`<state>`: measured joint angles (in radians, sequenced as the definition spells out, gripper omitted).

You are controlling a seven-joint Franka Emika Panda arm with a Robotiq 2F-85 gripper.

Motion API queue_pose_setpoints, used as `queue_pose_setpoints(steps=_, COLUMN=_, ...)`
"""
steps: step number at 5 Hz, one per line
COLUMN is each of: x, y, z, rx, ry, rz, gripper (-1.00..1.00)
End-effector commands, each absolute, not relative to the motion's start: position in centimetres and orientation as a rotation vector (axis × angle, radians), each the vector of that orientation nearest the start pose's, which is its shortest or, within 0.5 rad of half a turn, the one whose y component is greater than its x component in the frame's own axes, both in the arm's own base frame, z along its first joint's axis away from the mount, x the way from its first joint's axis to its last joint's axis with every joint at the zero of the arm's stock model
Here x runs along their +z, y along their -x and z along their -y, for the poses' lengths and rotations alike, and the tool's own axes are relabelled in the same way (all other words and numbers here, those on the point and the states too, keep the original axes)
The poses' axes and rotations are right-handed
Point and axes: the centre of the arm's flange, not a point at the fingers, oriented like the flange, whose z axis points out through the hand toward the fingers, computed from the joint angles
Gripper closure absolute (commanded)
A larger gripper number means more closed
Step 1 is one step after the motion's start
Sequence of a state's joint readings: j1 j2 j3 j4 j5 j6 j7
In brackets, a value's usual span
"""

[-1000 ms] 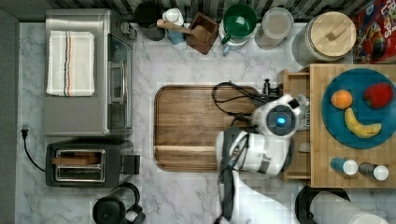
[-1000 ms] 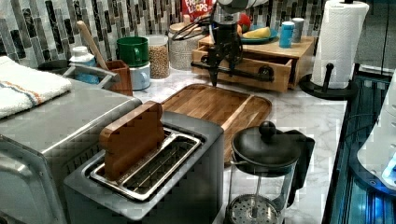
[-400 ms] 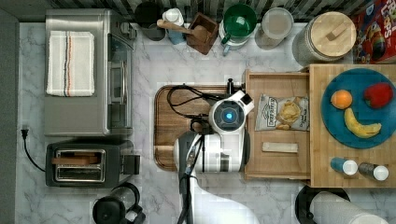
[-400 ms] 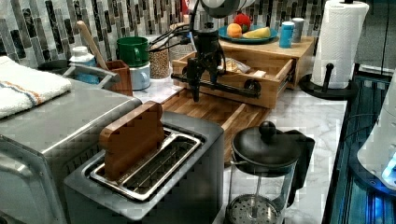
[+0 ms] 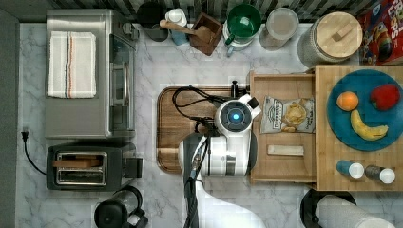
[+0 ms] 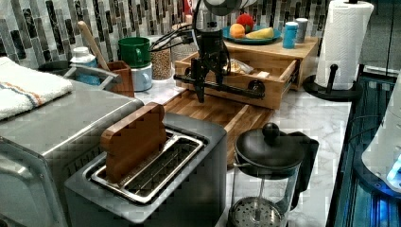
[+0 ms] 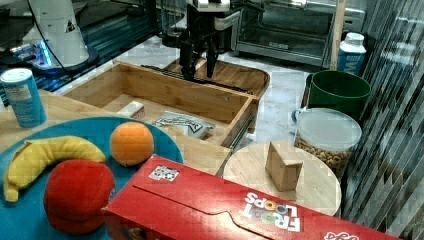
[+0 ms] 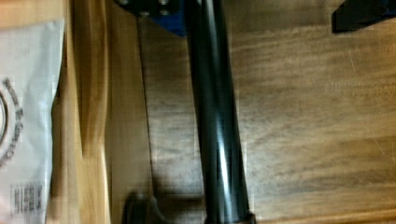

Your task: Open the drawer.

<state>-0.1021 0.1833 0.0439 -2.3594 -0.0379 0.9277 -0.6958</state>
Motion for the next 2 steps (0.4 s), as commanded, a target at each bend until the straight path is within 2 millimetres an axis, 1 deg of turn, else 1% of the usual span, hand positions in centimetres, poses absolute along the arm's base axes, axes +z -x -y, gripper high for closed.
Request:
queue_pose_setpoints(steps=1, x=27.78, y=-51.47, z=-6.02, rx=0.023, ry=3.084, rz=-0.143, gripper=-1.00)
queue_pose_setpoints(steps=2, x=27.77, y=-51.46, z=-6.02, rx=0.023, ry=3.084, rz=-0.143, gripper=-1.00)
